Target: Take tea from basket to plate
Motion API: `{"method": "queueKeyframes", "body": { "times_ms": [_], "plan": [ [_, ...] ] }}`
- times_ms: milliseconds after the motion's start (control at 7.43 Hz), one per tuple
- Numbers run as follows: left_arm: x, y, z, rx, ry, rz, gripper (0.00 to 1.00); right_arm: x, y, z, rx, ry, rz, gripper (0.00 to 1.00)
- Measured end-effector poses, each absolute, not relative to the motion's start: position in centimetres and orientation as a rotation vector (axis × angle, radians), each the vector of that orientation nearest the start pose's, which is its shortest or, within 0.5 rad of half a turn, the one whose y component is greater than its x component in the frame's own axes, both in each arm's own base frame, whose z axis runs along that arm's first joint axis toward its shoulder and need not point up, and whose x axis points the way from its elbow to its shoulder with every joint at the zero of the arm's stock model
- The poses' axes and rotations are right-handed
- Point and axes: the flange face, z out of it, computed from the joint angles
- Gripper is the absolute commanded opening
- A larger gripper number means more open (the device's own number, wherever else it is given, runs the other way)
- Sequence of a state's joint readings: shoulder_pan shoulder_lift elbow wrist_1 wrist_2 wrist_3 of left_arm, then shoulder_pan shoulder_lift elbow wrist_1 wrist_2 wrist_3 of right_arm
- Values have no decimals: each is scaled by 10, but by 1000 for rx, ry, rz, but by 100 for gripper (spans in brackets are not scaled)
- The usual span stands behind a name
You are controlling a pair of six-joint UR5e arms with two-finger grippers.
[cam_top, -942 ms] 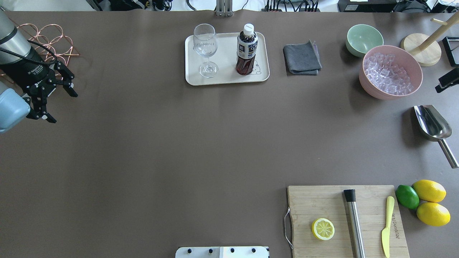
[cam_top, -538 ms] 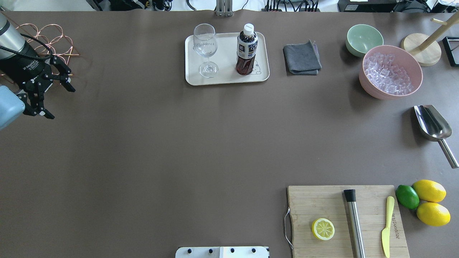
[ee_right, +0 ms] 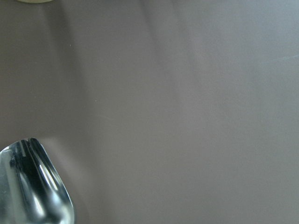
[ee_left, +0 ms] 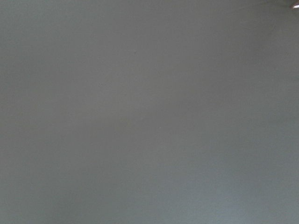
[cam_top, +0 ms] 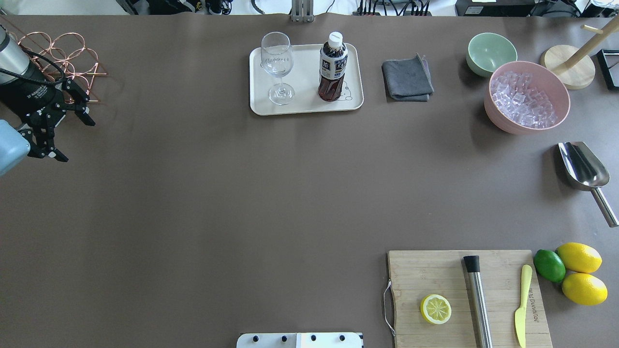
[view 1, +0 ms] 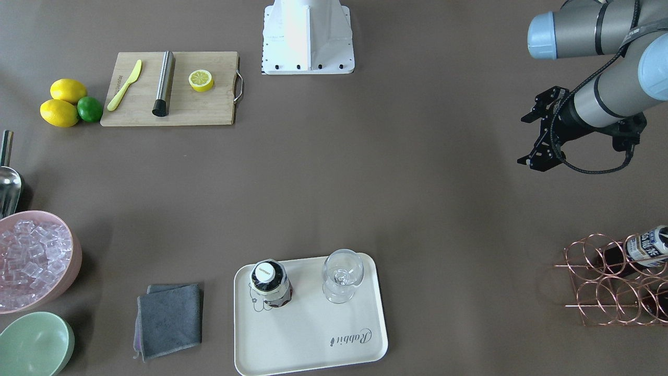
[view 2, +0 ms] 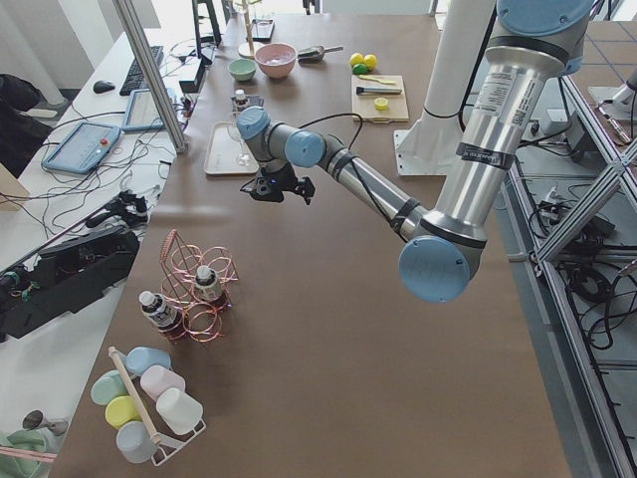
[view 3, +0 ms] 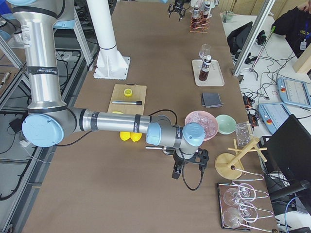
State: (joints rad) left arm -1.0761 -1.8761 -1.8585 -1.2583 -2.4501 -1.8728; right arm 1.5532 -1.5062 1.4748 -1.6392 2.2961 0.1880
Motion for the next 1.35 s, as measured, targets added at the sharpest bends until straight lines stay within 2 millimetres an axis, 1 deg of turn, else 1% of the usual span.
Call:
{"method": "queueKeyframes", "body": {
  "times_ms": [135,269,538,673,807,942,1076,1211,1345],
  "plan": [
    [217,-525,384,-747,606,-1180,97,61,-508,686,-168,-715,198,100],
    [216,-524,381,-737,609,-1211,97,63,-507,686,-163,-716,197,100],
    [213,-525,372,-668,652,-1221,97,65,-507,679,-145,-718,194,100],
    [210,-523,371,-621,671,-1197,97,65,-507,676,-140,-718,190,100],
    [203,-514,380,-564,689,-1109,97,60,-508,673,-136,-718,181,100],
    [194,-501,394,-505,703,-978,97,56,-514,662,-119,-719,167,100],
    [187,-493,405,-447,717,-840,97,53,-519,651,-98,-720,156,100],
    [174,-485,426,-389,722,-686,98,52,-519,648,-95,-718,154,100],
    [143,-477,460,-338,720,-553,97,52,-518,650,-98,-712,155,100]
  ]
}}
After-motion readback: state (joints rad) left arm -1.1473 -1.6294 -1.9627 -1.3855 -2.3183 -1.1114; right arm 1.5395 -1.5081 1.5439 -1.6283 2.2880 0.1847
